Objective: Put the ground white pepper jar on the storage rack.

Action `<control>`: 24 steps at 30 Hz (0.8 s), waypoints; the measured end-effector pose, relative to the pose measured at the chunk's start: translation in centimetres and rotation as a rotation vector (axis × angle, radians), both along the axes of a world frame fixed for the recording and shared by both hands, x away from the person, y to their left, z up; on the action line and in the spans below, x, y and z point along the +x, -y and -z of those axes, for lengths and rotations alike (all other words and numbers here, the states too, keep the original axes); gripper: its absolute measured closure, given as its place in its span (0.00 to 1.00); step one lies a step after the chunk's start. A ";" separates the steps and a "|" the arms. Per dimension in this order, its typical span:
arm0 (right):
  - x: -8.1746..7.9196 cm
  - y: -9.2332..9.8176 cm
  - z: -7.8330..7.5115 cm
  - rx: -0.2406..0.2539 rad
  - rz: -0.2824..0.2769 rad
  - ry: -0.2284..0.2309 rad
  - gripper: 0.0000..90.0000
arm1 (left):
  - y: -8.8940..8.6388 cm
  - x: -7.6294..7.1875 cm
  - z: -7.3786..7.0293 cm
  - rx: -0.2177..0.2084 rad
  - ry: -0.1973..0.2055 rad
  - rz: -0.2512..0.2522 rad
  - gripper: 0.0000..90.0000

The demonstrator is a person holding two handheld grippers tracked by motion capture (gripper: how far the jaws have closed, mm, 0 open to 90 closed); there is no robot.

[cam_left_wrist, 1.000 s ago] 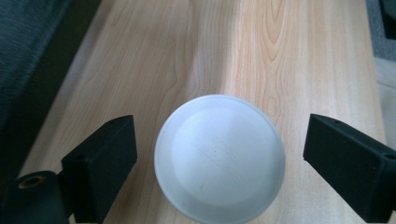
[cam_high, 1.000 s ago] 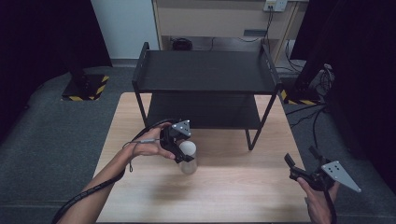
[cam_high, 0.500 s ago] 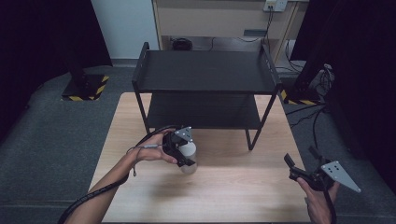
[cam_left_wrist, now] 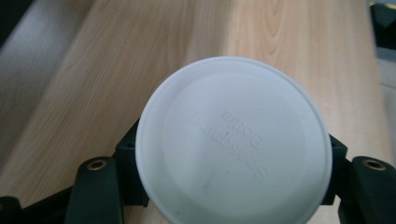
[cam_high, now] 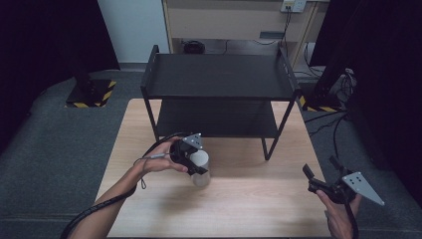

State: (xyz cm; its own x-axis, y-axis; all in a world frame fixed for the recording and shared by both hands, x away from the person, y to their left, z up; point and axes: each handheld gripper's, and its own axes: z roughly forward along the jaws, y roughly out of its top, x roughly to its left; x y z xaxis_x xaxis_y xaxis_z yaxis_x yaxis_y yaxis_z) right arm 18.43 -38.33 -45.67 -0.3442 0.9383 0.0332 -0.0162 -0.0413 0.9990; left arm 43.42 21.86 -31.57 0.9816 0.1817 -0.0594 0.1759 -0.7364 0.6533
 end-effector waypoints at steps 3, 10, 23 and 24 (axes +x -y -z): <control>0.0 0.0 0.0 -0.001 0.003 0.004 0.01 | 0.0 -0.4 -2.1 0.010 0.019 0.029 0.37; 0.0 -0.1 0.0 0.003 0.002 0.010 0.01 | -0.1 -1.8 -9.1 0.045 0.049 0.074 0.37; -0.1 -0.2 0.0 0.009 0.009 0.025 0.01 | -1.7 -4.2 -21.9 0.055 0.053 0.092 0.37; -0.1 -0.2 0.0 0.010 0.008 0.026 0.00 | -1.9 -4.4 -23.0 0.054 0.056 0.090 0.37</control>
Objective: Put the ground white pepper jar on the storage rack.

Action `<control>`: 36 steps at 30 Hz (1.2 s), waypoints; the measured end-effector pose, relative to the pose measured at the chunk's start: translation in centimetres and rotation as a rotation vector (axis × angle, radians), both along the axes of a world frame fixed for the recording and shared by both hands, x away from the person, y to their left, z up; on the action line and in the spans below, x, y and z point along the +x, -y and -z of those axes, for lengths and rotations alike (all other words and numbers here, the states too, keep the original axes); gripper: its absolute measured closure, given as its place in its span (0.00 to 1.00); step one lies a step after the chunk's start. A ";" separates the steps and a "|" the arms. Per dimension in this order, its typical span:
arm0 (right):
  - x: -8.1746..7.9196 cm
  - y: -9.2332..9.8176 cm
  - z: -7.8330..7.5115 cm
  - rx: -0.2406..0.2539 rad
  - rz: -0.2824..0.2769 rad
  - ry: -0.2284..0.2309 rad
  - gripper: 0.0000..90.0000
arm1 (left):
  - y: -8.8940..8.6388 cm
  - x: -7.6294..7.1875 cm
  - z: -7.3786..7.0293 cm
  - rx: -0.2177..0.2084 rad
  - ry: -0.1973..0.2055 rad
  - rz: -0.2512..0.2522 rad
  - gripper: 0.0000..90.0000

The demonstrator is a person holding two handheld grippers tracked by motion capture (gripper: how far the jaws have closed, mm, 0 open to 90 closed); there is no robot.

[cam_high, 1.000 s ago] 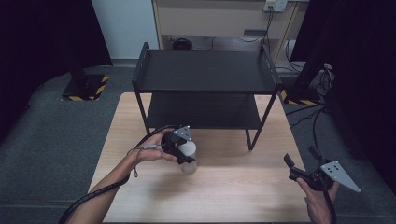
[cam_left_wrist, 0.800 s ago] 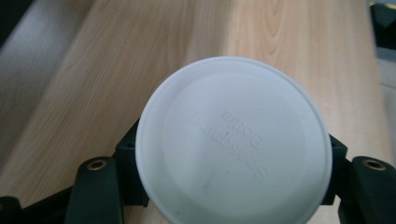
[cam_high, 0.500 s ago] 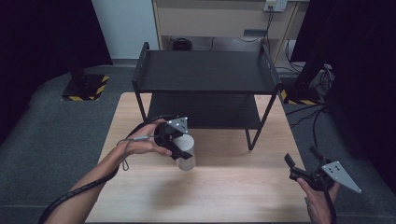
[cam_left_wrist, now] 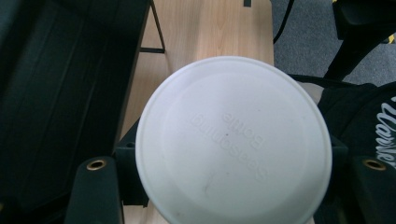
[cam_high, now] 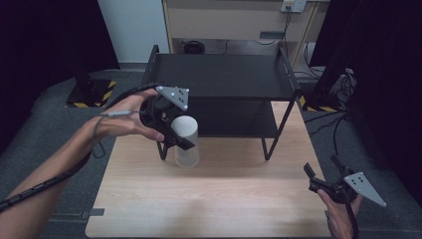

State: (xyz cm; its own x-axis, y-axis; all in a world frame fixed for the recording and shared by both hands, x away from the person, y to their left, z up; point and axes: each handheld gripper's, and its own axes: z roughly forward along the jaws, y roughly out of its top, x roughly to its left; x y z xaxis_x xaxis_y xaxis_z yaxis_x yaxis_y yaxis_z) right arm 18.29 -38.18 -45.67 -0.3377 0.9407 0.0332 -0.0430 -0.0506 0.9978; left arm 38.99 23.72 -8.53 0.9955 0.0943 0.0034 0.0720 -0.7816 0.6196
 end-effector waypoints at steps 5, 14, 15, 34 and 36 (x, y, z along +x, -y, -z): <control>0.0 0.0 0.0 0.000 0.000 -0.001 0.01 | 0.0 -0.4 -2.4 0.013 0.004 -0.001 0.37; 0.1 -0.1 0.0 -0.004 -0.007 -0.002 0.00 | -0.2 -0.7 -7.9 0.023 0.008 -0.018 0.37; 0.2 -0.1 0.0 -0.002 -0.006 -0.004 0.01 | -0.3 -0.7 -8.6 0.019 0.013 -0.022 0.37; 0.1 0.3 0.2 0.001 -0.009 -0.002 0.01 | -1.6 3.1 -13.3 -0.014 0.086 -0.290 0.37; 0.1 0.3 0.2 0.004 -0.008 0.001 0.00 | -1.8 3.6 -13.2 -0.019 0.100 -0.350 0.37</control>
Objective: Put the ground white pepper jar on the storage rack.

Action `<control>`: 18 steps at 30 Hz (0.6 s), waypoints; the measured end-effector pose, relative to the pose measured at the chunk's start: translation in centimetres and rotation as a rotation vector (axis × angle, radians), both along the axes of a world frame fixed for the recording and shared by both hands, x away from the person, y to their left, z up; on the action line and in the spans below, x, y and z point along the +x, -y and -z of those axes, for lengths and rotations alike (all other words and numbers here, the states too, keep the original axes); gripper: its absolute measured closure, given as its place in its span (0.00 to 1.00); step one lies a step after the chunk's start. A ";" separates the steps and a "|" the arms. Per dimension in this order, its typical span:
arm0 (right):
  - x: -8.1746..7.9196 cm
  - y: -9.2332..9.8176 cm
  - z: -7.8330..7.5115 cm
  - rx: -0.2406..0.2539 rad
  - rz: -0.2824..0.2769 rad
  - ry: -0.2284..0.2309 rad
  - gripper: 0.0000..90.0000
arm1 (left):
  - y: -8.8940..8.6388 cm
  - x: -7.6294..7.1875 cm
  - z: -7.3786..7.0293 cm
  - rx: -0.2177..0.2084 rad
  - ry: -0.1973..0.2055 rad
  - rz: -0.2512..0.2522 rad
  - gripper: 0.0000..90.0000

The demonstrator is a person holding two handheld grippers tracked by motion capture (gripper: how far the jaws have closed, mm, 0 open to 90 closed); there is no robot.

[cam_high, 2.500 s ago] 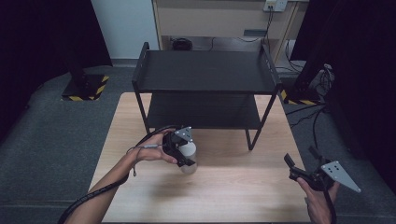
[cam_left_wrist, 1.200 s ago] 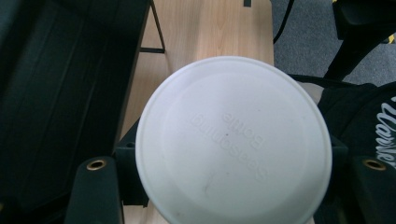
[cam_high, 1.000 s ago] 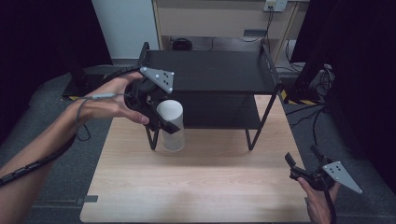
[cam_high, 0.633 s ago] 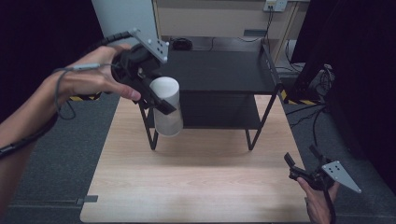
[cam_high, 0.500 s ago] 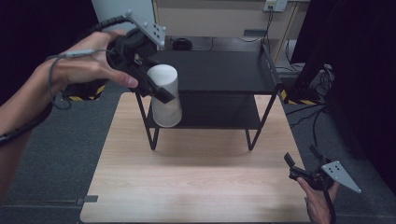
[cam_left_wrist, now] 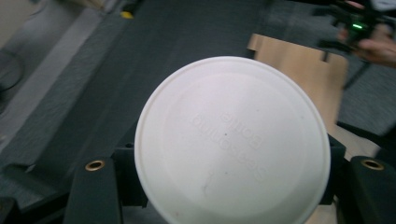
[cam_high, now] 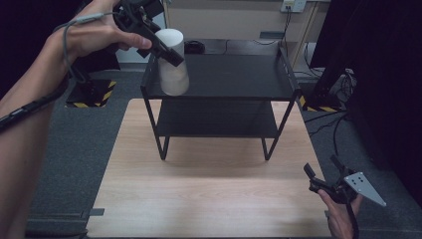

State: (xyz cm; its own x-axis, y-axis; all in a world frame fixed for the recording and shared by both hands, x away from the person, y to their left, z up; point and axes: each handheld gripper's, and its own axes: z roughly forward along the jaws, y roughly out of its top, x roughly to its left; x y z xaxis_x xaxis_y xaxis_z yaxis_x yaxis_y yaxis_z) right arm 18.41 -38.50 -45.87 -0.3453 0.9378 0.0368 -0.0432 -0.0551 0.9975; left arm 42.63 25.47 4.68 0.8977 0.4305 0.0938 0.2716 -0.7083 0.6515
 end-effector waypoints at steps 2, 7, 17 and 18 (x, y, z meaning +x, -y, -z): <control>0.0 0.0 0.0 0.001 0.001 0.003 0.00 | -0.1 0.7 0.3 -0.009 0.010 -0.073 0.37; 0.0 0.1 0.1 0.003 0.002 0.002 0.01 | -0.5 2.4 1.5 -0.043 0.017 -0.179 0.37; -0.1 0.2 0.1 0.012 0.006 0.001 0.01 | -0.2 5.0 3.5 -0.034 0.011 -0.281 0.37; -0.1 0.2 0.2 0.015 0.007 0.002 0.01 | -0.2 5.2 3.6 -0.038 0.006 -0.283 0.37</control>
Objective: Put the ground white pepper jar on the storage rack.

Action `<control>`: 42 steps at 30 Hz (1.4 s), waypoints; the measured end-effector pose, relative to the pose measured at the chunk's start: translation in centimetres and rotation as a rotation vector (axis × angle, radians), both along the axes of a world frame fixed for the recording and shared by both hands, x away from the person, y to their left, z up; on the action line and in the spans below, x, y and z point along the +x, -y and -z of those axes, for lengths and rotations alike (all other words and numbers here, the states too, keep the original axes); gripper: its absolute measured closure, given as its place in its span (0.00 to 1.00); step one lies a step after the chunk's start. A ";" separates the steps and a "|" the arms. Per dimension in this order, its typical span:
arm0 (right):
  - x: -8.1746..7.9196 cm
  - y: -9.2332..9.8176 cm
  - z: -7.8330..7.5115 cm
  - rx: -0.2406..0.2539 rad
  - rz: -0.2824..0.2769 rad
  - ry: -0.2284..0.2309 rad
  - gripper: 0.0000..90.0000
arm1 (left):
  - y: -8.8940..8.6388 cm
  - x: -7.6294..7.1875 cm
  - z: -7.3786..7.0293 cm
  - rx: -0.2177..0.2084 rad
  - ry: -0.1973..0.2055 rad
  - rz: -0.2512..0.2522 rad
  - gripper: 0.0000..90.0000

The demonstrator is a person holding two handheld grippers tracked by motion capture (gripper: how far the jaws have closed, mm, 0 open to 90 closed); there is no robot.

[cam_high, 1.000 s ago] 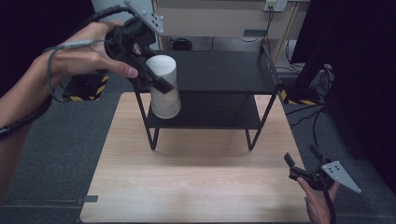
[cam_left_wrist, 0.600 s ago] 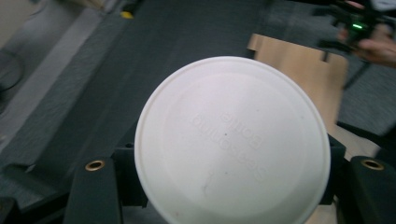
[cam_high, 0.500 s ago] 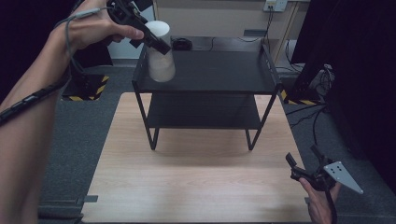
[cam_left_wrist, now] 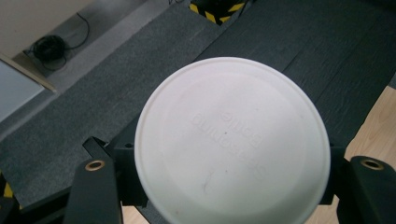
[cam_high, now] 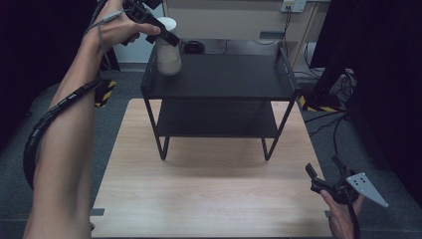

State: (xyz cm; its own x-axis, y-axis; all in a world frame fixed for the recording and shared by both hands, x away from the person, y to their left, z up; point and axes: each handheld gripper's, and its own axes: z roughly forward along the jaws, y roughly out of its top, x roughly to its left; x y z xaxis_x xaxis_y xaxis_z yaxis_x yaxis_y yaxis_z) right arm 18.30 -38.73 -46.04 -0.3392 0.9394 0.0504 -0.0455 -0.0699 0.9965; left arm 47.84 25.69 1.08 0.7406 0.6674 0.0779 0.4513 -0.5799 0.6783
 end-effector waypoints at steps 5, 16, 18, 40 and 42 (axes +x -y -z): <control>0.0 -0.1 0.0 0.005 0.002 -0.002 0.01 | -0.1 0.9 1.0 -0.010 -0.018 -0.002 0.37; 0.0 -0.1 0.0 0.004 -0.004 -0.002 0.00 | -1.0 1.2 2.0 -0.036 -0.010 -0.001 0.30; 0.0 -0.1 0.0 0.004 -0.007 -0.001 0.00 | -0.7 0.8 2.1 -0.020 0.003 -0.019 0.16; 0.1 -0.4 -0.2 0.002 -0.015 -0.002 0.00 | -4.4 -7.2 -2.6 -0.102 0.189 0.034 0.05; 0.1 -0.5 -0.2 0.000 -0.015 -0.003 0.00 | -4.9 -8.1 -3.0 -0.132 0.212 0.050 0.06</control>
State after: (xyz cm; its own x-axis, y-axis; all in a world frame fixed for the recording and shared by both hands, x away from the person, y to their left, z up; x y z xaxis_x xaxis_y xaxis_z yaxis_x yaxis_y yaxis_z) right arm 18.43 -38.28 -45.81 -0.3526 0.9344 0.0512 -0.0414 -0.0703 0.9967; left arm 39.72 30.57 4.07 0.7492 0.6453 0.1495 0.2639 -0.4979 0.8261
